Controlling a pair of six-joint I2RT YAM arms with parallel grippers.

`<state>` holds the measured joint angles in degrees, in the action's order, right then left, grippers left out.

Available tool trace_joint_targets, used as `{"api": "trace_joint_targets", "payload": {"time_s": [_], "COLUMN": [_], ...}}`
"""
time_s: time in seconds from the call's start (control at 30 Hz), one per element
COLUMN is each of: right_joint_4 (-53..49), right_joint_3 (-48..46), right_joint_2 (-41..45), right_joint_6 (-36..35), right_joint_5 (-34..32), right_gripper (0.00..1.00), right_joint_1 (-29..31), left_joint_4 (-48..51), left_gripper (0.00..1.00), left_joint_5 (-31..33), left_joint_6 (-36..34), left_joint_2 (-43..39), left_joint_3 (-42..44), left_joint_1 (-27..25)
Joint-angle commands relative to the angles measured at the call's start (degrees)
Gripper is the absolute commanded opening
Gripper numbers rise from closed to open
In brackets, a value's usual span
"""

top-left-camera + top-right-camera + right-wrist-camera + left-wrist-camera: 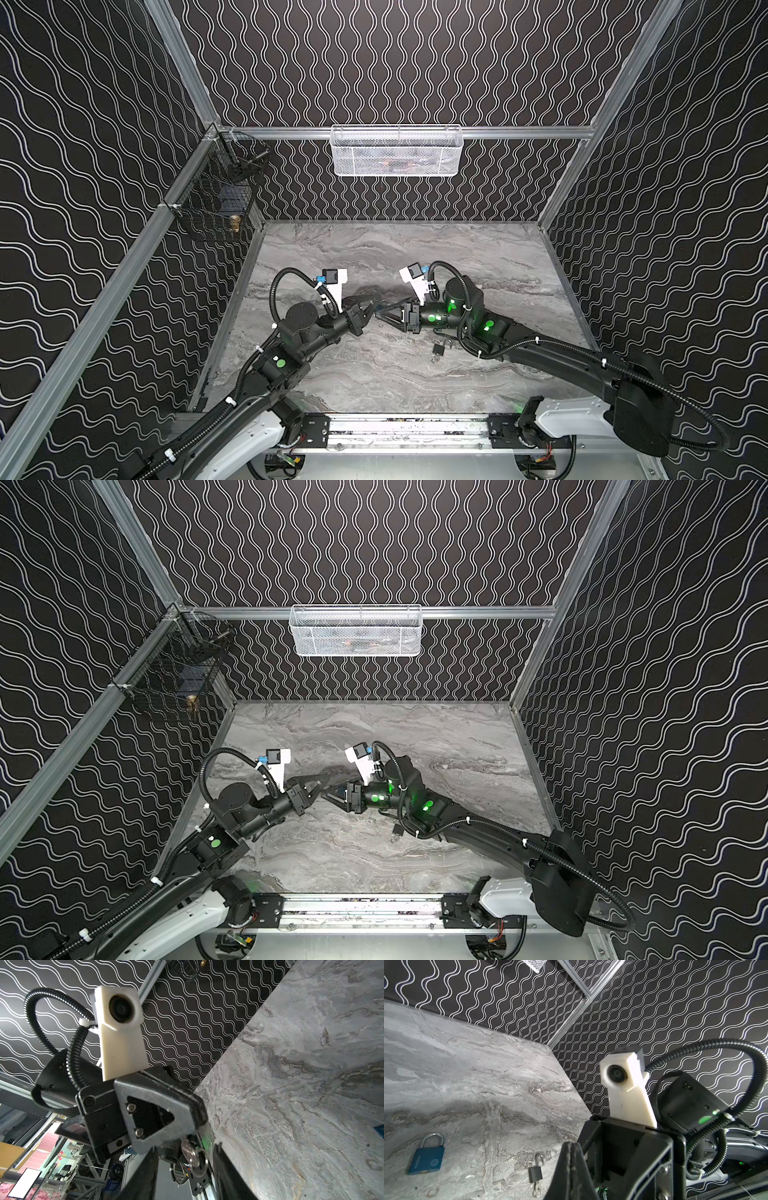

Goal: Unlock with the key

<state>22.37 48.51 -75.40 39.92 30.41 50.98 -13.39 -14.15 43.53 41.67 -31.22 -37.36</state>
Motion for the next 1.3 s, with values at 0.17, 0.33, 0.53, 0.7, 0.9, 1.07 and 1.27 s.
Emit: {"api": "trace_joint_targets", "payload": {"time_s": [0.17, 0.33, 0.53, 0.7, 0.9, 1.07, 1.27], "right_joint_4": [6.71, 8.43, 9.89, 10.95, 11.77, 12.35, 13.36], "right_joint_3": [-0.86, -1.5, -1.97, -2.25, -2.28, -2.6, -3.07], "right_joint_2": [-0.73, -1.09, -1.51, -1.84, -2.01, -1.95, -1.9], "right_joint_6": [0.86, 1.56, 2.1, 2.09, 1.77, 1.79, 2.4], "right_joint_5": [3.42, 3.5, 3.95, 3.95, 4.13, 4.13, 4.51], "right_gripper": [0.32, 0.25, 0.19, 0.16, 0.14, 0.1, 0.02], "right_joint_1": [0.0, 0.0, -0.02, 0.0, -0.1, -0.43, -0.67], "left_joint_4": [-4.1, -5.22, -5.55, -6.21, -6.73, -6.95, -7.35], "left_gripper": [0.0, 0.0, 0.0, 0.0, 0.0, 0.0, 0.0], "left_joint_5": [-1.09, -1.5, -1.88, -2.11, -2.8, -3.19, -3.87], "left_joint_6": [-1.3, -1.1, -0.74, -0.63, -0.3, -0.46, -0.38], "left_joint_2": [-0.45, -0.27, 0.12, 0.32, 0.75, 0.7, 0.87], "left_joint_3": [0.21, 0.11, -0.24, -0.15, -0.17, -0.21, -0.33], "left_joint_1": [-0.02, -0.06, -0.02, -0.03, 0.0, -0.03, 0.01]}}
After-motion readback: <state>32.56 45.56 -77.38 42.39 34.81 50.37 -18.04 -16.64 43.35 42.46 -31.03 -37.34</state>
